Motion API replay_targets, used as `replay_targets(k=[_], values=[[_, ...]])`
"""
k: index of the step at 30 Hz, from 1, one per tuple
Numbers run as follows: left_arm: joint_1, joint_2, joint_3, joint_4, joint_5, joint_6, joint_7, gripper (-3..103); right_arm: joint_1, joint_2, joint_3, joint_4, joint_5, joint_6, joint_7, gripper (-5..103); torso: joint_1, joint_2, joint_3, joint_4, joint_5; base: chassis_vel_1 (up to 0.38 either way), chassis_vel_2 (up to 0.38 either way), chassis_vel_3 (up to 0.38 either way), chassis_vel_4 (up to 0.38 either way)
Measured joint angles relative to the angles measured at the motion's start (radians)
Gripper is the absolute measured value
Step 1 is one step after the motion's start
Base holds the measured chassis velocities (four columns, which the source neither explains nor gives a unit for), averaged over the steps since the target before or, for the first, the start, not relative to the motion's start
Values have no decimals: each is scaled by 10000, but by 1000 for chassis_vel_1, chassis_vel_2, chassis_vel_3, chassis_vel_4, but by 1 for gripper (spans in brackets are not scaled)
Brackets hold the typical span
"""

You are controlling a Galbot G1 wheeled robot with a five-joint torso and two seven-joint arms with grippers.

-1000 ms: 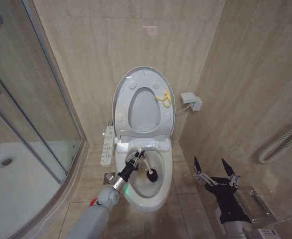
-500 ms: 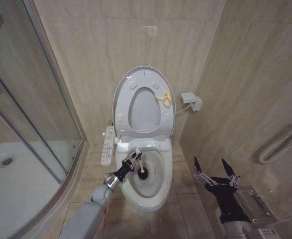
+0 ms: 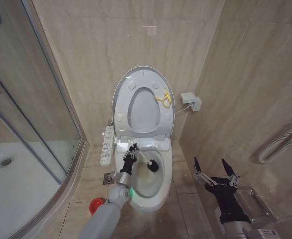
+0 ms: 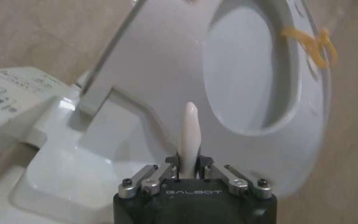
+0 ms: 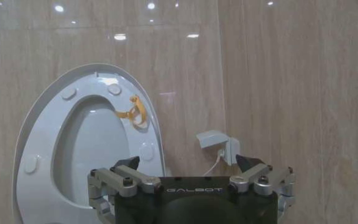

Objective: Open the toilet lid, clean the toilet bowl with a toilet brush, close the toilet lid, and flush.

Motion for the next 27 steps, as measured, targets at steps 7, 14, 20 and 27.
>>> replay_targets(k=[7, 14, 20, 27], values=[[125, 315, -602, 569, 3425, -461, 1255, 19, 0, 0, 0, 0, 0, 0, 0, 100, -1, 0, -1, 2, 0, 0, 0, 0, 0], [-15, 91, -707, 916, 3265, -830, 1438, 19, 0, 0, 0, 0, 0, 0, 0, 100, 0, 0, 0, -1, 0, 0, 0, 0, 0], [99, -366, -103, 240, -609, -220, 894, 19, 0, 0, 0, 0, 0, 0, -1, 100, 0, 0, 0, -4, -1, 0, 0, 0, 0], [39, -173, -257, 775, 1069, -357, 1502, 19, 0, 0, 0, 0, 0, 0, 0, 100, -1, 1, -2, 0, 0, 0, 0, 0, 0]])
